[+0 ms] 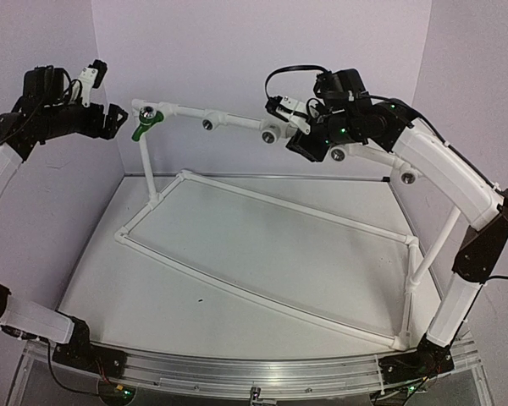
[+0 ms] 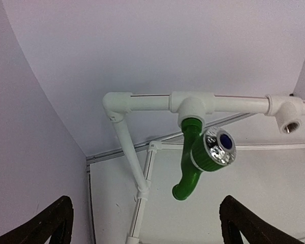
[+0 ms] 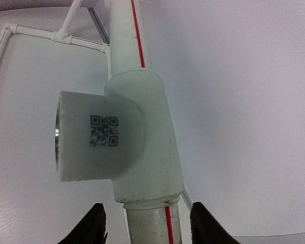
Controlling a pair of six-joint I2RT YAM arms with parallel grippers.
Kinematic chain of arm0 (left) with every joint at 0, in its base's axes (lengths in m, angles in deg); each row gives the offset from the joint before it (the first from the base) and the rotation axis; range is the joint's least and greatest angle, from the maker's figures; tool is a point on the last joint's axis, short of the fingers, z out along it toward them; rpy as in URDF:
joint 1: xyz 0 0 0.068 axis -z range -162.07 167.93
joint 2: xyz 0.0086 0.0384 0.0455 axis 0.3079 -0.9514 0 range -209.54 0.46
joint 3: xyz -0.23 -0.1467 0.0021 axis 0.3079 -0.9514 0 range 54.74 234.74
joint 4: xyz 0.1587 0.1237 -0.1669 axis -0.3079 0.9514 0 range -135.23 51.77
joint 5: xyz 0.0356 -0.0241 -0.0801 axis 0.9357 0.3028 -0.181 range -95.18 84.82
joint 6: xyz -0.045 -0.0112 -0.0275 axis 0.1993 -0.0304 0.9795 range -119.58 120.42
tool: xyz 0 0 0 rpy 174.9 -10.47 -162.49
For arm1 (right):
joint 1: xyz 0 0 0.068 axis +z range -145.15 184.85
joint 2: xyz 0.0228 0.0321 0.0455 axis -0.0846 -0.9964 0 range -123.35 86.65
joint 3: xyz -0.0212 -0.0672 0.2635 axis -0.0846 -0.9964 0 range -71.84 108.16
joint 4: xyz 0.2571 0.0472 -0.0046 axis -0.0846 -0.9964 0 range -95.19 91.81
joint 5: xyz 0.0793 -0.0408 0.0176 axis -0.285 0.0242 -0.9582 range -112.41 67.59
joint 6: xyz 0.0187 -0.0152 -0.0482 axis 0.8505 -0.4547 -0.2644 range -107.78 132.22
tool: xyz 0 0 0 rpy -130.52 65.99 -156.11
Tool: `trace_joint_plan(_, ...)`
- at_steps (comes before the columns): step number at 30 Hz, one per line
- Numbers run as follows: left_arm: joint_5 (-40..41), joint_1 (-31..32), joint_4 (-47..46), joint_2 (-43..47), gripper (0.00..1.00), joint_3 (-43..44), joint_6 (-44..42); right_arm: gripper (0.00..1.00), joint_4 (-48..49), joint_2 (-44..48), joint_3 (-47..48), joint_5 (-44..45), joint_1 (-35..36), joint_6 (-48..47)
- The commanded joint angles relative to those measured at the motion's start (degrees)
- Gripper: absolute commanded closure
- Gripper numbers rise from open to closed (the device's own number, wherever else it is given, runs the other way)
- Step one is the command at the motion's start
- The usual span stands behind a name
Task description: Install the water faucets
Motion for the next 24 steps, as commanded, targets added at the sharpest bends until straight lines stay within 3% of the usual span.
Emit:
trace_joint_plan(1, 6.7, 0.1, 13.1, -5.9, 0.0, 12.4, 16.0, 0.32, -2.4, 0.5, 3.9, -1.4, 0.3, 6.2)
trace_joint_plan(4, 7.1, 0.1, 14.8, -7.3, 0.0, 16.2, 19.5, 0.17, -2.7, 1.8, 4.0, -4.3, 0.3, 6.2)
trace_joint_plan(9, 8.7, -0.7, 17.5, -8.6, 0.0, 19.2, 26.8, 0.02, -2.8, 4.0, 3.9, -7.7, 0.3, 6.9)
trace_joint_plan(16, 13.5, -0.9, 27.9, -12.1, 0.0, 20.2, 37.2, 0.02, -2.8, 6.2, 5.0, -11.4, 0.3, 10.3)
trace_joint_plan(24, 13.6, -1.2, 28.8, -7.7, 0.0, 13.8, 44.9, 0.02, -2.6, 9.6, 5.2, -13.9, -0.7, 15.3)
